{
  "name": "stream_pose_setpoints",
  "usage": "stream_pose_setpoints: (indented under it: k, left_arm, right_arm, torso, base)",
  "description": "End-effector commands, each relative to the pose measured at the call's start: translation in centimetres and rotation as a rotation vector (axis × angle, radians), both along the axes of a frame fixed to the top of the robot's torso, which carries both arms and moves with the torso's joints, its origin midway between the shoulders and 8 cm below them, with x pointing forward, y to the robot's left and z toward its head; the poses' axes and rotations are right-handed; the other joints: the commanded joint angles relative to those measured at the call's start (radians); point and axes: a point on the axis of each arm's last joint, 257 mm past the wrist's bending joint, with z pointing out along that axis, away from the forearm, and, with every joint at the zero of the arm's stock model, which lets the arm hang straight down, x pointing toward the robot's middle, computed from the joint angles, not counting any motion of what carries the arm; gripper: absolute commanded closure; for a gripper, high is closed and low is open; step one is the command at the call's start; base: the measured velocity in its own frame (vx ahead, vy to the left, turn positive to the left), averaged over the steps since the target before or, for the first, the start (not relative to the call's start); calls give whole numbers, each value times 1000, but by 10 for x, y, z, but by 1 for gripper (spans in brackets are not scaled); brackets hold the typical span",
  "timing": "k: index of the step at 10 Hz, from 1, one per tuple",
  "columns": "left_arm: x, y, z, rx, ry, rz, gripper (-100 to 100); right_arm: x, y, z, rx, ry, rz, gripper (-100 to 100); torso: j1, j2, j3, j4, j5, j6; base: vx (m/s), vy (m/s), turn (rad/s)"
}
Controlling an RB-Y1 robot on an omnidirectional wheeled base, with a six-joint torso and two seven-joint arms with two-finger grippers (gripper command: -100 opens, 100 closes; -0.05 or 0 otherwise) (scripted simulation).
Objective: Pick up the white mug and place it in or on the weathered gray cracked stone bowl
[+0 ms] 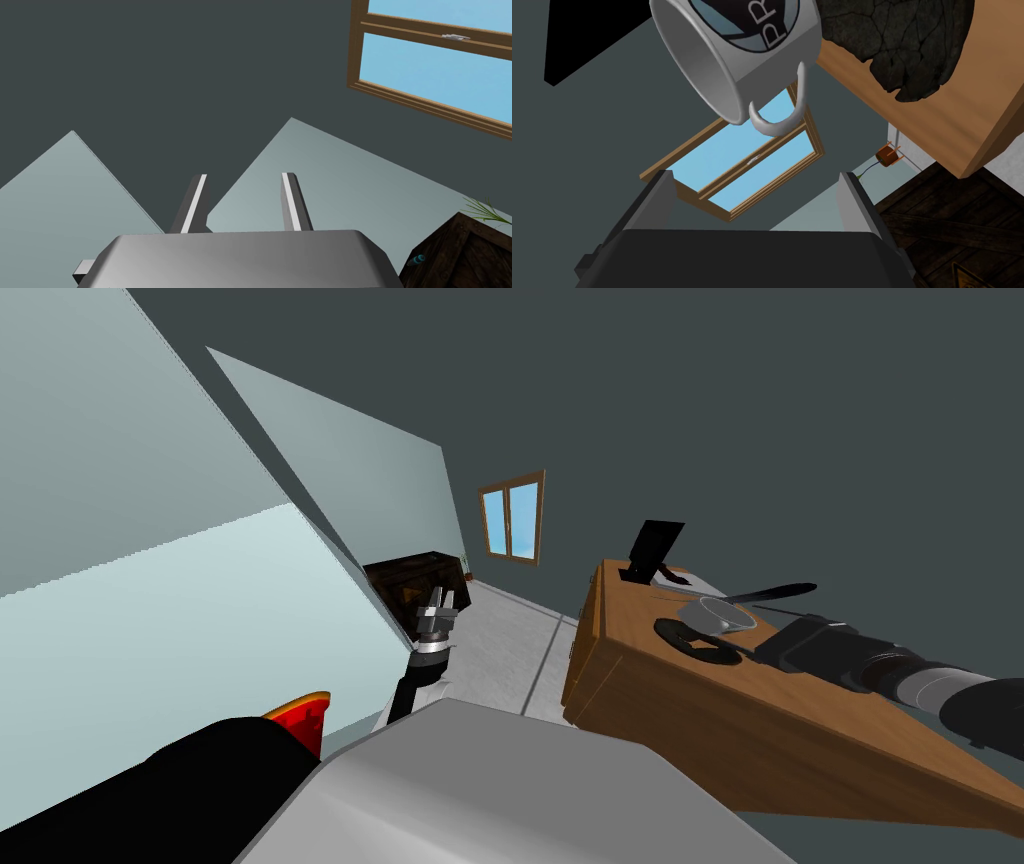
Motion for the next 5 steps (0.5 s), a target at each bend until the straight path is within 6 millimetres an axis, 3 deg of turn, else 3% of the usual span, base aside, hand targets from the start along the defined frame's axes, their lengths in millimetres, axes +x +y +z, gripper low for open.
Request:
stream_pose_setpoints:
  k: [1, 5]
  left_arm:
    - [0, 0, 0, 0, 0, 0, 0]
    - [0, 0, 0, 0, 0, 0, 0]
  right_arm:
    - [7, 6, 11, 0, 0, 19, -100]
    - [20, 22, 33, -1, 2, 63, -100]
  torso:
    - [0, 0, 0, 0, 0, 0]
    - [0, -1, -1, -1, 0, -1]
  base:
    - [37, 6, -150]
    - [34, 2, -109]
